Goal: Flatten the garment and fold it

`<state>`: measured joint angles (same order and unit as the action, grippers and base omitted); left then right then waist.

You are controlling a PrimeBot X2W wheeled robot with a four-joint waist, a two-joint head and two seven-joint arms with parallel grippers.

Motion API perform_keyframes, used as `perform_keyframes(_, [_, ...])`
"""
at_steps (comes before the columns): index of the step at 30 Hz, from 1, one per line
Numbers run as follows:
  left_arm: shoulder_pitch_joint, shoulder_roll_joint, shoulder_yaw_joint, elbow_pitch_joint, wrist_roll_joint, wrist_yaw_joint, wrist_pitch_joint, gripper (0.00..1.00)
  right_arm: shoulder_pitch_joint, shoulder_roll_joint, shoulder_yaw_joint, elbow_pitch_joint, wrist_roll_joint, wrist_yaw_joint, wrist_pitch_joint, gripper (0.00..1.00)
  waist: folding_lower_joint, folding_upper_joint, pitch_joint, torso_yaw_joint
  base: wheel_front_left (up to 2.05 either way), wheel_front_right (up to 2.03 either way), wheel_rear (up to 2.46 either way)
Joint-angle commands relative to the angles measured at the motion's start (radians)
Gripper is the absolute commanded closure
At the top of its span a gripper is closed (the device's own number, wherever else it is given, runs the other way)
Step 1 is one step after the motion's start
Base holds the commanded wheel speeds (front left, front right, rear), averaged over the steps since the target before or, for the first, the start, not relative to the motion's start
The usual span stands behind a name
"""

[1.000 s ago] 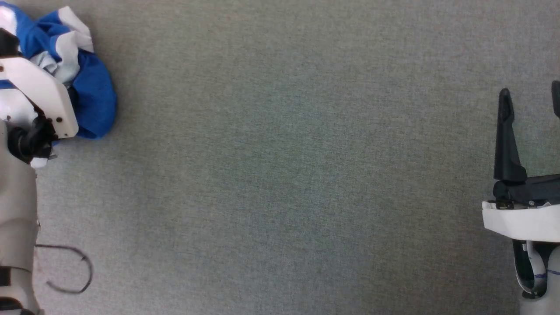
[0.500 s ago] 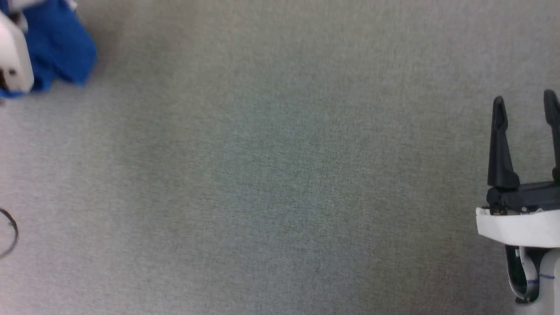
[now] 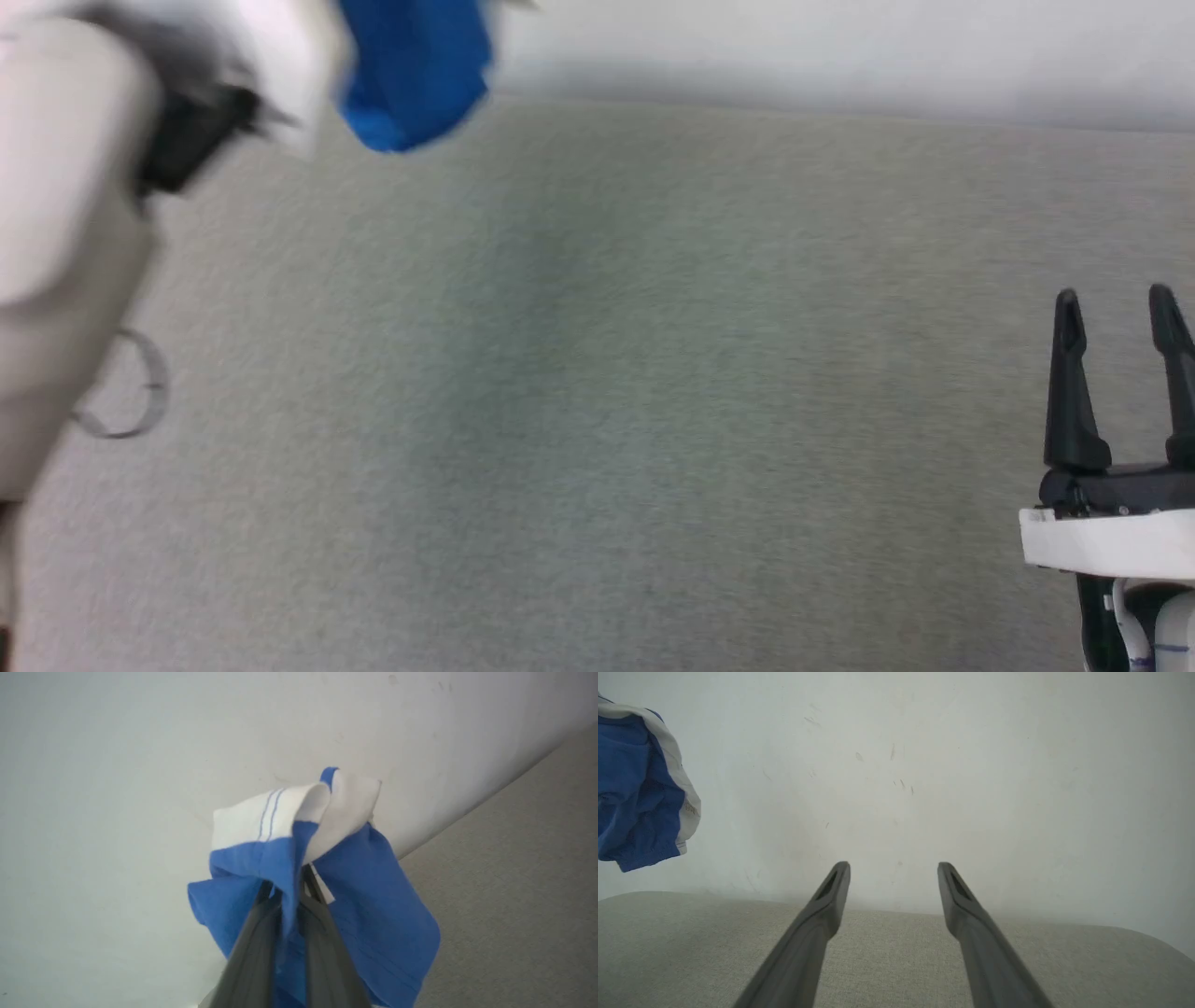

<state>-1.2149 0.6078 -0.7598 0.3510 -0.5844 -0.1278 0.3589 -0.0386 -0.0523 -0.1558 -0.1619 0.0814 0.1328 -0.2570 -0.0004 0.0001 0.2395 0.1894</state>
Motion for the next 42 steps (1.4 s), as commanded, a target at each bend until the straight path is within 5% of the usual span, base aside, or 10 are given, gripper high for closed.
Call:
perform_keyframes(1, [0.001, -0.019, -0.021, -0.019, -0.010, -0.003, -0.008, 1.00, 0.012, 0.002, 0.000, 0.004, 0.007, -0.002, -0.005, 0.00, 0.0004, -0.0001, -0.071, -0.085, 0.00, 0.00, 0.00])
perform_keyframes(14, [0.260, -0.212, -0.310, -0.013, -0.060, -0.003, -0.082, 1.00, 0.024, 0.002, -0.006, 0.019, 0.041, -0.002, -0.005, 0.00, 0.0004, -0.0001, -0.068, -0.205, 0.00, 0.00, 0.00])
perform_keyframes(19, [0.391, -0.256, -0.462, 0.055, -0.092, -0.003, -0.087, 1.00, 0.027, 0.002, -0.006, 0.027, 0.044, -0.002, -0.005, 0.00, 0.0004, -0.0001, -0.072, -0.212, 0.00, 0.00, 0.00])
perform_keyframes(24, [0.492, -0.270, -0.513, 0.090, -0.125, -0.003, -0.069, 1.00, 0.035, 0.002, -0.005, 0.043, 0.046, -0.002, -0.005, 0.00, 0.0004, -0.0001, -0.098, -0.209, 0.00, 0.00, 0.00])
perform_keyframes(26, [0.497, -0.271, -0.506, 0.107, -0.120, -0.002, -0.126, 0.00, 0.044, 0.002, -0.006, 0.046, 0.047, -0.002, -0.005, 0.00, 0.0004, -0.0001, -0.115, -0.201, 0.00, 0.00, 0.00])
perform_keyframes(27, [0.494, -0.273, -0.495, 0.111, -0.115, 0.006, -0.161, 0.00, 0.050, 0.002, -0.006, 0.047, 0.047, -0.002, -0.005, 0.00, 0.0004, -0.0001, -0.126, -0.197, 0.00, 0.00, 0.00])
perform_keyframes(33, [0.506, -0.257, -0.361, 0.041, -0.087, 0.142, -0.451, 0.00, 0.093, 0.002, -0.008, 0.046, 0.042, -0.002, -0.005, 0.00, 0.0004, -0.0001, -0.182, -0.170, 0.00, 0.00, 0.00])
perform_keyframes(37, [0.541, -0.220, -0.282, -0.026, -0.044, 0.280, -0.584, 0.00, 0.113, 0.002, -0.011, 0.043, 0.037, -0.002, -0.005, 0.00, 0.0004, -0.0001, -0.210, -0.146, 0.00, 0.00, 0.00])
perform_keyframes(42, [0.647, -0.188, -0.122, -0.138, 0.020, 0.482, -0.619, 0.00, 0.131, 0.002, -0.013, 0.041, 0.034, -0.002, -0.005, 0.00, 0.0004, -0.0001, -0.231, -0.125, 0.00, 0.00, 0.00])
